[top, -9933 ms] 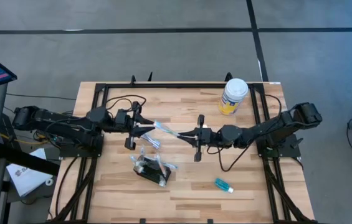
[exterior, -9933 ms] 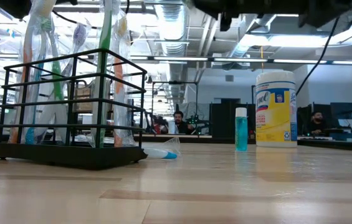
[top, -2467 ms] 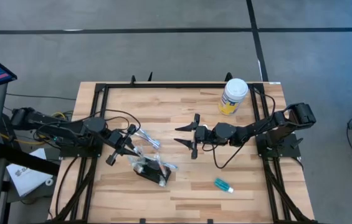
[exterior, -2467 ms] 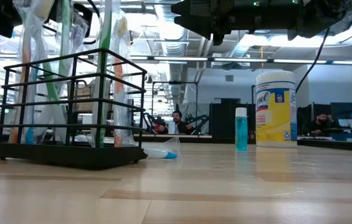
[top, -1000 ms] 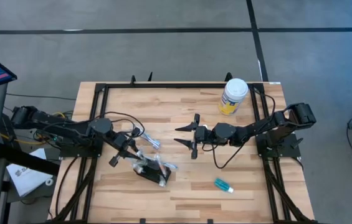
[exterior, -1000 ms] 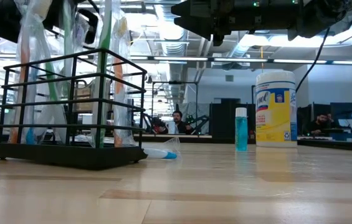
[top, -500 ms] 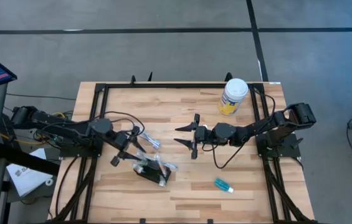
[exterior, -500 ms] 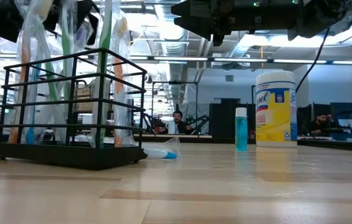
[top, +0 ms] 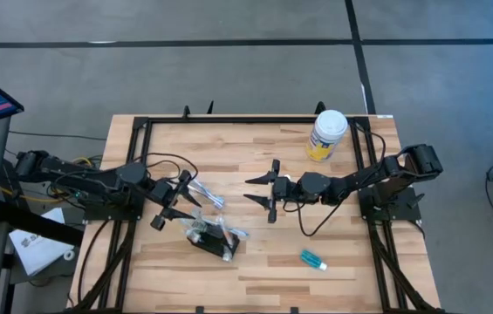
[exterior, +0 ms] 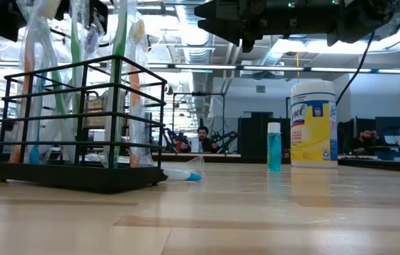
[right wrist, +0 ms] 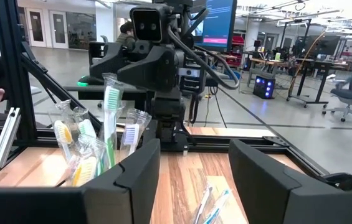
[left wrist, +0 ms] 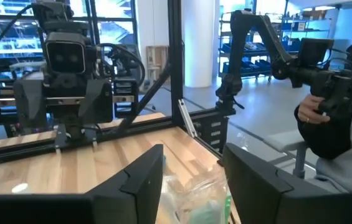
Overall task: Pick & Place toothbrushing station
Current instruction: Put the green toothbrush into the mesh organizer
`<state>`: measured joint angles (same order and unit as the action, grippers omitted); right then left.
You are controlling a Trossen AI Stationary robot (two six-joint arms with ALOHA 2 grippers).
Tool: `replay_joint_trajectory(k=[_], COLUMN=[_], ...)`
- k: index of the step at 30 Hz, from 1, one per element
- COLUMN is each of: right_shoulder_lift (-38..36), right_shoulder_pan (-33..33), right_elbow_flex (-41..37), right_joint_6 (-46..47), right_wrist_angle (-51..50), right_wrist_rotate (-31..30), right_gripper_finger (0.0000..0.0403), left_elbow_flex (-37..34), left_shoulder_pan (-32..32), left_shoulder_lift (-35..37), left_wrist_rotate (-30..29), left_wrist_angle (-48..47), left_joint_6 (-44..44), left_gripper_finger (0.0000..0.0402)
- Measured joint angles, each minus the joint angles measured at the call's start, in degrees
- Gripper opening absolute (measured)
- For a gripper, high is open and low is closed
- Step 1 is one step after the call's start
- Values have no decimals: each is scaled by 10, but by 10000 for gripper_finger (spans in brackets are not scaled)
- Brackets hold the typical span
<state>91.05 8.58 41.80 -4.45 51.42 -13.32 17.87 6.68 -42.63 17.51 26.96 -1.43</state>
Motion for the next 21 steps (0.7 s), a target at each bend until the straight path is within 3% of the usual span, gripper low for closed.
replay_joint_trajectory(k=[21], right_shoulder_lift=[0], right_shoulder_pan=[0], right_elbow_flex=[0], right_joint_6=[0], right_wrist_angle=[0], right_wrist_rotate=[0], right_gripper_finger=[176], left_elbow_flex=[0], left_shoulder_pan=[0], left_shoulder_lift=[-50], left_wrist_rotate=[2], left_wrist_angle=[4], left_joint_6=[4], left_gripper_finger=[17])
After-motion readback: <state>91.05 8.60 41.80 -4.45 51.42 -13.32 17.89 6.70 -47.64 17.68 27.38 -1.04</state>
